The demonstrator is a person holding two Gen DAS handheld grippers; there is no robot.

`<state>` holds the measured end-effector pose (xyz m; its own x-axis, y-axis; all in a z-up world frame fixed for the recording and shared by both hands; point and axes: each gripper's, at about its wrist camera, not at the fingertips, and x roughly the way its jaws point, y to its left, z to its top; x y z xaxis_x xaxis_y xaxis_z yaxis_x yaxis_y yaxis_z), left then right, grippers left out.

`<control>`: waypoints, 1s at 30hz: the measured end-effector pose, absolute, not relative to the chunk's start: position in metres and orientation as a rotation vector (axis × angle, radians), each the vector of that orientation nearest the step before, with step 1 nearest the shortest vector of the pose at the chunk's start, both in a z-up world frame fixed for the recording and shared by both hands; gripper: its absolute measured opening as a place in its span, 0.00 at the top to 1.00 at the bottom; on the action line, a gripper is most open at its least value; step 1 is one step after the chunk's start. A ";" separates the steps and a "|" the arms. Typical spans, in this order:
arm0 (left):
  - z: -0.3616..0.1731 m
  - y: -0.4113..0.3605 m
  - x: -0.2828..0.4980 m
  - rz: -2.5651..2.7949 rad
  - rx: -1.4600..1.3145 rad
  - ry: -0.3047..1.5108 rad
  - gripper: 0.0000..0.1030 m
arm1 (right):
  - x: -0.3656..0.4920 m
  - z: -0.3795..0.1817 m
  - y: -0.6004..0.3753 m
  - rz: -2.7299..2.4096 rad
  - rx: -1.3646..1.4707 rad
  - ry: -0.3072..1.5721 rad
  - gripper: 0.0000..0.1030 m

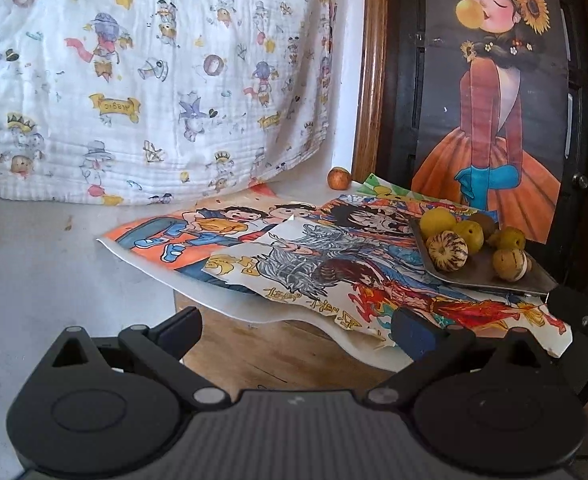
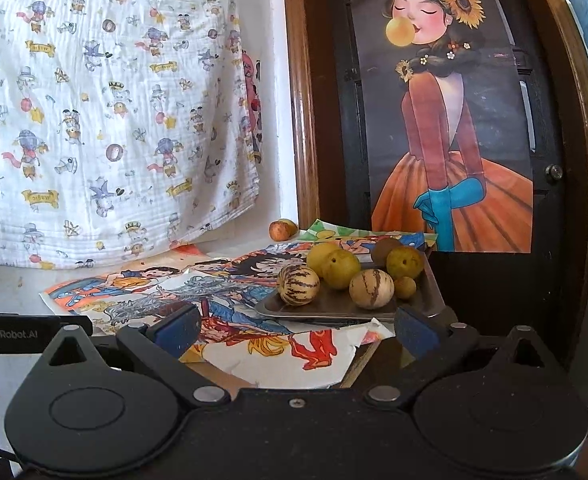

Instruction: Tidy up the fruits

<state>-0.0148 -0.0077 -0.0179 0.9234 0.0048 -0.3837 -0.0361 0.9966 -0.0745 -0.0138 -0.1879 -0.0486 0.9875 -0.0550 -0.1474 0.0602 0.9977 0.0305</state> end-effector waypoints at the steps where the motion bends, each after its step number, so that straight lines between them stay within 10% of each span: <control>1: -0.017 -0.008 -0.017 0.024 -0.082 0.389 0.00 | -0.015 -0.049 -0.188 -0.058 0.034 0.144 0.00; 30: -0.017 -0.011 -0.026 0.024 -0.072 0.384 0.00 | -0.027 -0.047 -0.186 -0.054 0.018 0.107 0.00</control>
<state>-0.0256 -0.0112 -0.0170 0.9269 0.0093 -0.3753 -0.0368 0.9971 -0.0661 -0.0266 -0.1864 -0.0475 0.9929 -0.0527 -0.1069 0.0545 0.9984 0.0146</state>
